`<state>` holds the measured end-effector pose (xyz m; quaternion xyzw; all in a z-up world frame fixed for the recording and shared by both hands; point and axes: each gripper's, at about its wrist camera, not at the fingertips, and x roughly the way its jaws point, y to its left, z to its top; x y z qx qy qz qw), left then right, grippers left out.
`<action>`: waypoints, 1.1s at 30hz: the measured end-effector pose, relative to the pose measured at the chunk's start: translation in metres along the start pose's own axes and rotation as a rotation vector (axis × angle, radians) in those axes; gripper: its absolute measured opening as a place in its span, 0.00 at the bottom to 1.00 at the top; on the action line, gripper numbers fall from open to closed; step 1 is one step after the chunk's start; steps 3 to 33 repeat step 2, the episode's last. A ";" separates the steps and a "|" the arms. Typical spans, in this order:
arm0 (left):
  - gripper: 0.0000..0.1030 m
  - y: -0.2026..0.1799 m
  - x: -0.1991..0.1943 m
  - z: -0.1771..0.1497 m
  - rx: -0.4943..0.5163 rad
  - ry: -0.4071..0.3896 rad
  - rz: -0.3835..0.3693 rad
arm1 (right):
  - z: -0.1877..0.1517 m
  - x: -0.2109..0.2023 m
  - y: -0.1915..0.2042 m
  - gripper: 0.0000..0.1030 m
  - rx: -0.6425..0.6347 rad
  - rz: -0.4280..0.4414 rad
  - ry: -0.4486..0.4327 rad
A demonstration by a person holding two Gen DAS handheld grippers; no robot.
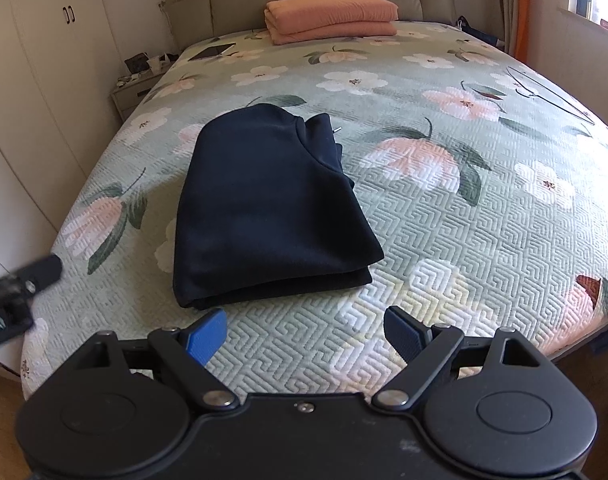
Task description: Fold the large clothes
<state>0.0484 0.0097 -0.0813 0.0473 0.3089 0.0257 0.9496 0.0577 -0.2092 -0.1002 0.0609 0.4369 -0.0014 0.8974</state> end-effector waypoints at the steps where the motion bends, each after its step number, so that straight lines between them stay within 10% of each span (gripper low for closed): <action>1: 0.93 0.003 0.002 0.000 -0.014 -0.004 -0.012 | 0.000 0.002 0.000 0.98 -0.004 -0.007 0.001; 33: 0.94 0.005 0.005 0.001 -0.026 0.000 -0.016 | 0.000 0.004 0.000 0.98 -0.007 -0.011 0.003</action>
